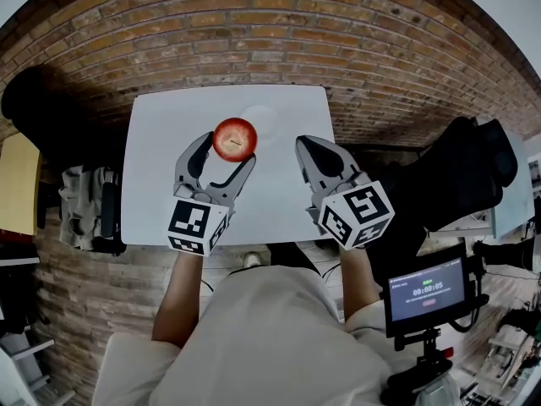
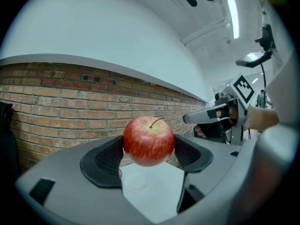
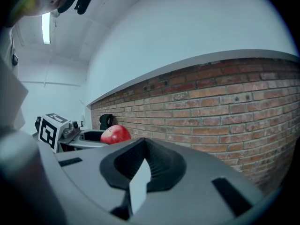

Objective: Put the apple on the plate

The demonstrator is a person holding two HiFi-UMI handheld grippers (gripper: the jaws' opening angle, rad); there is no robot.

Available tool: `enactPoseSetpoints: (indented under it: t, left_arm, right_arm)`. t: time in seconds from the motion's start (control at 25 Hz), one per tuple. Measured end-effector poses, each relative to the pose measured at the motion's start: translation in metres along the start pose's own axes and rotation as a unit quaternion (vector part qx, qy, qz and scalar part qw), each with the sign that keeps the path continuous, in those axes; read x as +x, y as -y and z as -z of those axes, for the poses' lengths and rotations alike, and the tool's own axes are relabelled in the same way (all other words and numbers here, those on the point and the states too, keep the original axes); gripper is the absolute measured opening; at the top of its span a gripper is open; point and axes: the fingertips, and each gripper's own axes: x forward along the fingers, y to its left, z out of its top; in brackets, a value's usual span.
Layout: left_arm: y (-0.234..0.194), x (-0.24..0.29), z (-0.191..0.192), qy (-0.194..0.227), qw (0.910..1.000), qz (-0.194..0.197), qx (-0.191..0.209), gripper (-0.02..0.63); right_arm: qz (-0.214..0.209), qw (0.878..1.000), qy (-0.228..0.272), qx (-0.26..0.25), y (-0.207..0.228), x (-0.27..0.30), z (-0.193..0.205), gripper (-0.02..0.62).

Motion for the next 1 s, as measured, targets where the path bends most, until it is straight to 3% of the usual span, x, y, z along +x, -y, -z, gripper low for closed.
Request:
enactPoseSetpoints:
  t: [1.0]
  left_arm:
    - [-0.043,0.090,0.036,-0.051,0.9986,0.000,-0.013,0.348]
  right_arm:
    - [-0.008,0.999,-0.034,0.021,0.065,0.073,0.021,0.003]
